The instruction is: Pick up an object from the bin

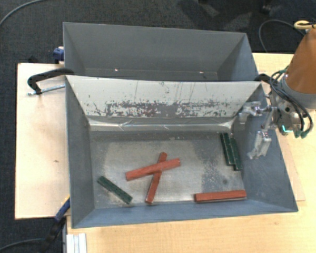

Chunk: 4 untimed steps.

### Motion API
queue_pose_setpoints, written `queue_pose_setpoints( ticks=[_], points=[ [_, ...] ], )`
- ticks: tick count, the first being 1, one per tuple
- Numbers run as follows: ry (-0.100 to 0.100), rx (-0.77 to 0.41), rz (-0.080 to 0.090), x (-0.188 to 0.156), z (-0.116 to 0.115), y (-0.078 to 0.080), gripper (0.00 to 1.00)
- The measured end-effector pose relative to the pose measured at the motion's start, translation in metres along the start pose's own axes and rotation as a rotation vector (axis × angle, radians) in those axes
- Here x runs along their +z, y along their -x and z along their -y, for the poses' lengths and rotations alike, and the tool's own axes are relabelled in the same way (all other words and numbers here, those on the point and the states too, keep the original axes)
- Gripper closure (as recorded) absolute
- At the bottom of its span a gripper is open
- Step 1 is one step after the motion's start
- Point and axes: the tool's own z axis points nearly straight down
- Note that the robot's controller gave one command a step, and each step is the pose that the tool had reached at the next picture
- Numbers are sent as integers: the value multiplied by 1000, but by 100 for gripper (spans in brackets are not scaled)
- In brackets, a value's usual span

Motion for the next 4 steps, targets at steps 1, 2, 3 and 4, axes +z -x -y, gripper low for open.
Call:
queue_pose_setpoints(
  ticks=[1, 2, 3, 4],
  points=[
    [2, -200, -2, 109, -37, -55, 0],
    [-3, -308, 15, 89, -50, -9, 0],
    [2, -410, 11, 121, -130, 13, 0],
    [2, -412, 13, 147, -207, 39, 0]
  ],
)
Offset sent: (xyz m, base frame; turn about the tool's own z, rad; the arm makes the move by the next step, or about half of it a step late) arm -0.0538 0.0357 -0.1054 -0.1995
